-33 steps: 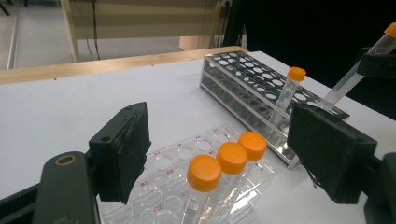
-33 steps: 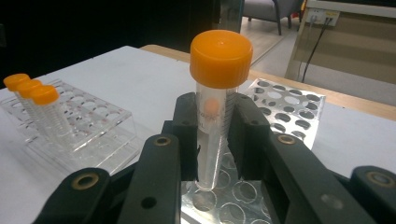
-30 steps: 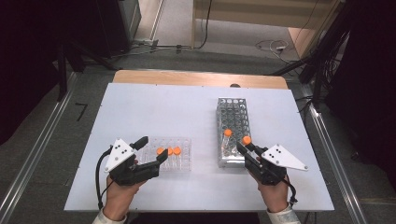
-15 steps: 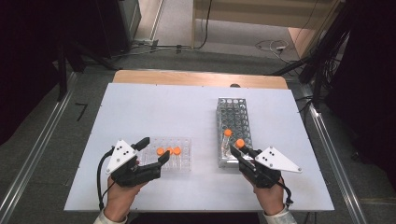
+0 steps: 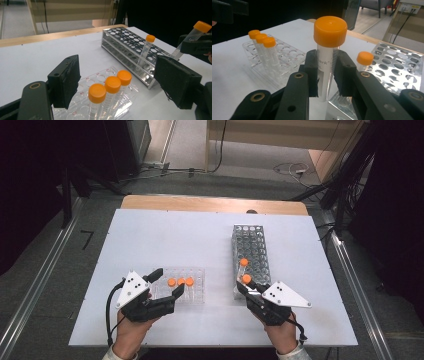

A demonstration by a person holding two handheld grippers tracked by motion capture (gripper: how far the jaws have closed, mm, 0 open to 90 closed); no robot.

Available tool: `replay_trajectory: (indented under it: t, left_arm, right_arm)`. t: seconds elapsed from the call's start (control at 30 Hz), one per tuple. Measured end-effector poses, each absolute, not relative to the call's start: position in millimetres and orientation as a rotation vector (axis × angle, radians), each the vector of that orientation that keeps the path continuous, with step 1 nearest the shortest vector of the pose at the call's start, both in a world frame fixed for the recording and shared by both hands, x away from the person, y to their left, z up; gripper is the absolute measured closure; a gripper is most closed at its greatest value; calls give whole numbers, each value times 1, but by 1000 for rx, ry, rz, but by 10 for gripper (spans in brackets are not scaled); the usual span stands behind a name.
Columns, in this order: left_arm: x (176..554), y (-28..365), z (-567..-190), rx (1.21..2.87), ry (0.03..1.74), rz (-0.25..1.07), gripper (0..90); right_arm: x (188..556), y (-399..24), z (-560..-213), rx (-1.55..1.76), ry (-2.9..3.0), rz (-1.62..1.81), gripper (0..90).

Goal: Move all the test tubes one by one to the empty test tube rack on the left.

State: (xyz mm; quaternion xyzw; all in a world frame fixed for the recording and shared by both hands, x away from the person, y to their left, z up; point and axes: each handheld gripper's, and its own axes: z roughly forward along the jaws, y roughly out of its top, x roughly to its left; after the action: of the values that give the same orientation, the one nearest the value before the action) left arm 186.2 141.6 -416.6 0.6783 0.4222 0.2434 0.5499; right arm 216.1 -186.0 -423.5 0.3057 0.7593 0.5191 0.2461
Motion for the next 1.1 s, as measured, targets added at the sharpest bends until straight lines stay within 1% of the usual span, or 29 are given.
replay_trajectory:
  t: [1.1]
  left_arm:
    - [179, 123, -417, 1651, 933, 547, 209]
  right_arm:
    - [200, -148, -438, 716, 2218, 1414, 715]
